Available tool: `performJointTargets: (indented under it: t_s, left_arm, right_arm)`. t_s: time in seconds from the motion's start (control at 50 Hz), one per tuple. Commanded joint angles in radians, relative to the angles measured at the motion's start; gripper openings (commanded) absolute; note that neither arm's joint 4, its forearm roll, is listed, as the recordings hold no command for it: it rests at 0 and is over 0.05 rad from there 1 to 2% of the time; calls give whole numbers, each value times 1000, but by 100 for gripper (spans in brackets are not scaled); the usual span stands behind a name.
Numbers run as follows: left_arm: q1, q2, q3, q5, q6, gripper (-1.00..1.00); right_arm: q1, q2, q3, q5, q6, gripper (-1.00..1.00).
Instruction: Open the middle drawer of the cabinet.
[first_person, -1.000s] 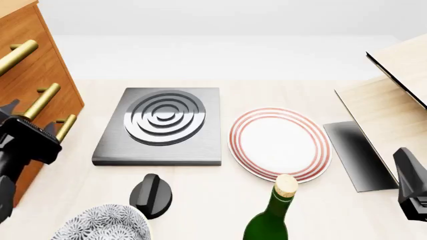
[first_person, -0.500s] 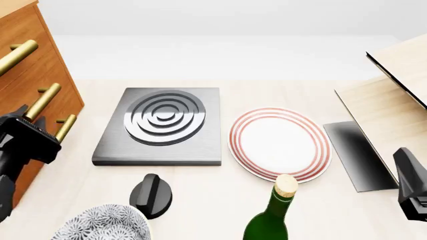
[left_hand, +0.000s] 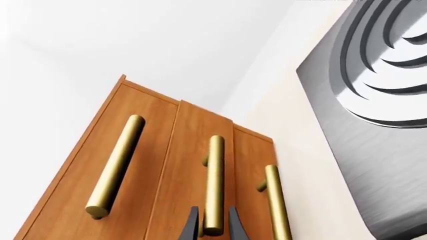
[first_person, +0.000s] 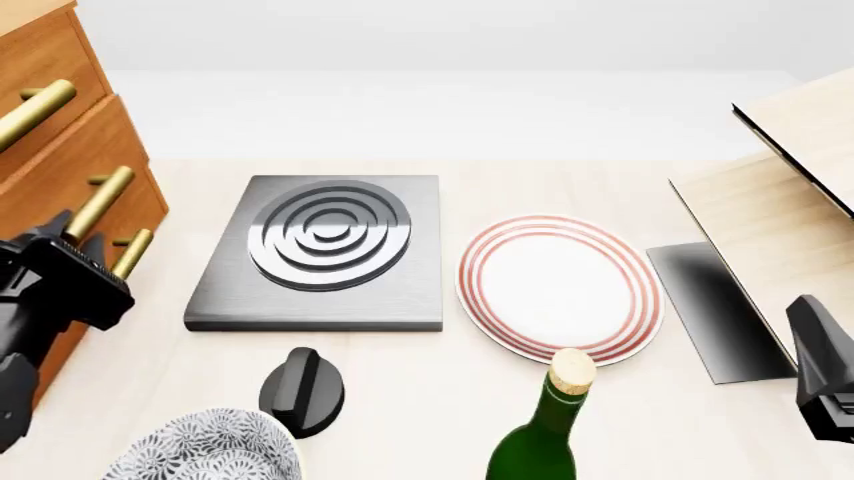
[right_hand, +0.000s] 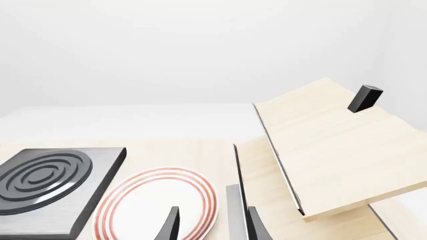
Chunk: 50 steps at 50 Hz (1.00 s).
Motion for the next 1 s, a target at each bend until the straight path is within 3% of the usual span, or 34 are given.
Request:
performJointTargets:
  t_s: [0.02, 1.0]
  left_arm:
    - [-41, -3, 9, 0, 31, -100]
    - [-125, -36, 15, 0, 136, -100]
  right_arm:
    - [2, 1, 2, -3, -5, 100]
    - [2, 1, 1, -2, -5, 100]
